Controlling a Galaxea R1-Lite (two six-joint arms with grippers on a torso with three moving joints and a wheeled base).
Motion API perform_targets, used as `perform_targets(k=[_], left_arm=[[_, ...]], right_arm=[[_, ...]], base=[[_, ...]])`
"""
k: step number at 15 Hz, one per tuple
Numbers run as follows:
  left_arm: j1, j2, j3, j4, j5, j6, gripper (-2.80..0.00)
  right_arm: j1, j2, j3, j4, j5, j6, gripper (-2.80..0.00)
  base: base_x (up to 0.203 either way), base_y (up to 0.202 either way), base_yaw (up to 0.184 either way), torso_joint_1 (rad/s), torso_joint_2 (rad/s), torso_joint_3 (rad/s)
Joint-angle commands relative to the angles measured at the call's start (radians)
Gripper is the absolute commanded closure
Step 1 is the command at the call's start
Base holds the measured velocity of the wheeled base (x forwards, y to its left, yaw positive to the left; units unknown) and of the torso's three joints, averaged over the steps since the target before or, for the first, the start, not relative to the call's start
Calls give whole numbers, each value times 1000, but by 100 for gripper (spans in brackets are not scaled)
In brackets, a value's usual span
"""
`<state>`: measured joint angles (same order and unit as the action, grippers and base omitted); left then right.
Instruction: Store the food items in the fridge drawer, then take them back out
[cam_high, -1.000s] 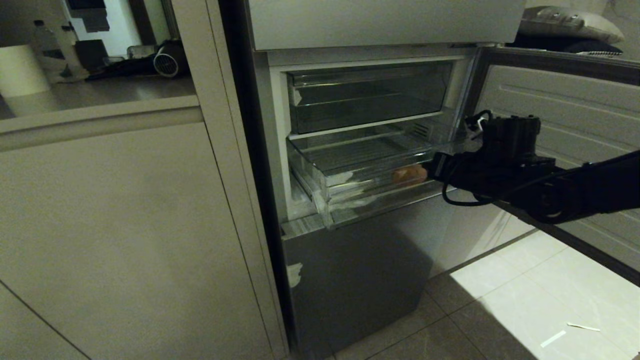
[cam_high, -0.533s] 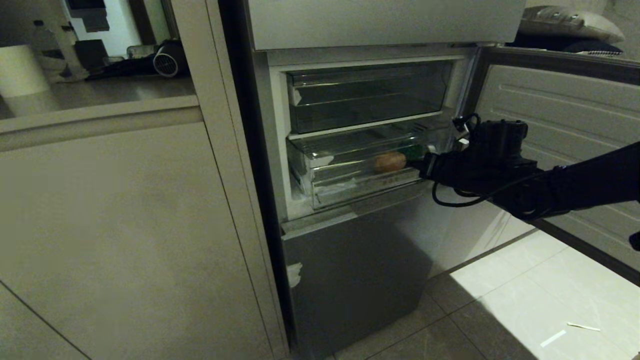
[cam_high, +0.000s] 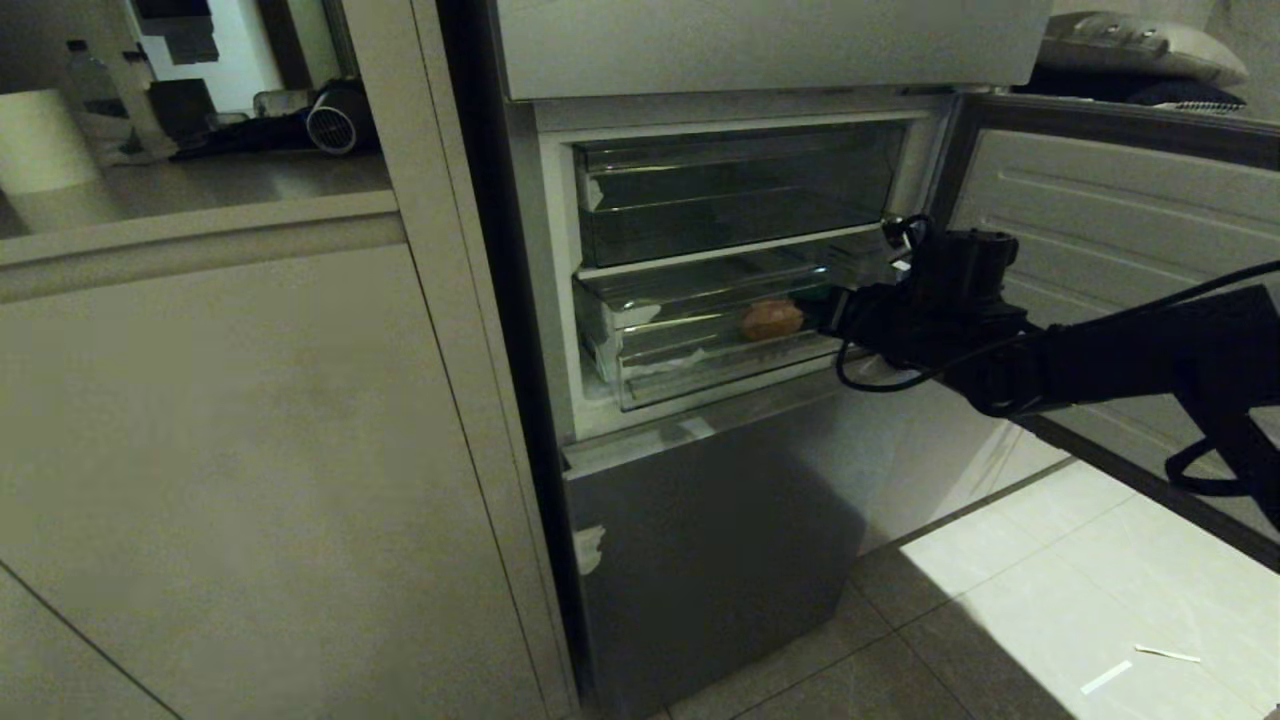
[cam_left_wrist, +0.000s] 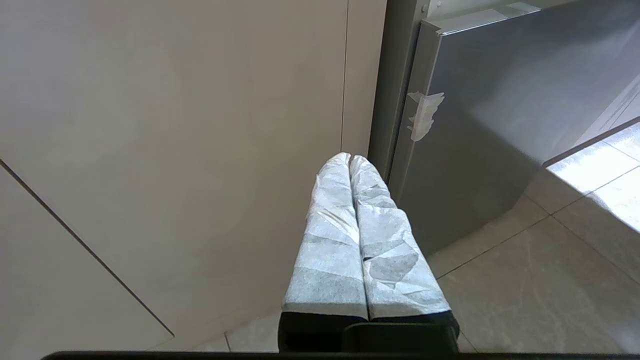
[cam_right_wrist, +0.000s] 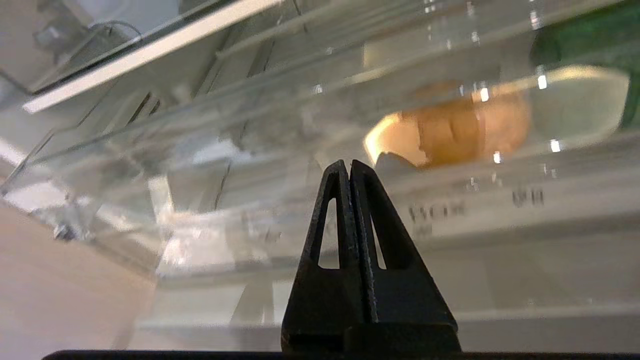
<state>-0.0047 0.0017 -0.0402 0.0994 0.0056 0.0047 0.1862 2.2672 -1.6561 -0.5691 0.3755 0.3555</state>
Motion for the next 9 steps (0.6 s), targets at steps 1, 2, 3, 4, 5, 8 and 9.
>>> perform_targets(k=[1,2,3,4,5,8,9], left_arm=[[0,1,0,0,1,0,0],[0,1,0,0,1,0,0],[0,1,0,0,1,0,0],[0,1,0,0,1,0,0],[0,1,0,0,1,0,0],[0,1,0,0,1,0,0],[0,1,0,0,1,0,0]], right_arm=[[7,54,-68,0,-1,3,0],[9,68,-91,0,-2,5,0],[10,82,-116,0,-4,7,0],[10,84,-120,0,-10,12,0],[10,86,-129,-1,-34,17,0],[10,73,-115,-7,-62,42,0],[9,44,-85,-6,-64,47,0]], base=[[0,0,0,0,0,0],[0,0,0,0,0,0],[0,0,0,0,0,0],[0,0,0,0,0,0],[0,0,0,0,0,0],[0,0,0,0,0,0],[0,0,0,0,0,0]])
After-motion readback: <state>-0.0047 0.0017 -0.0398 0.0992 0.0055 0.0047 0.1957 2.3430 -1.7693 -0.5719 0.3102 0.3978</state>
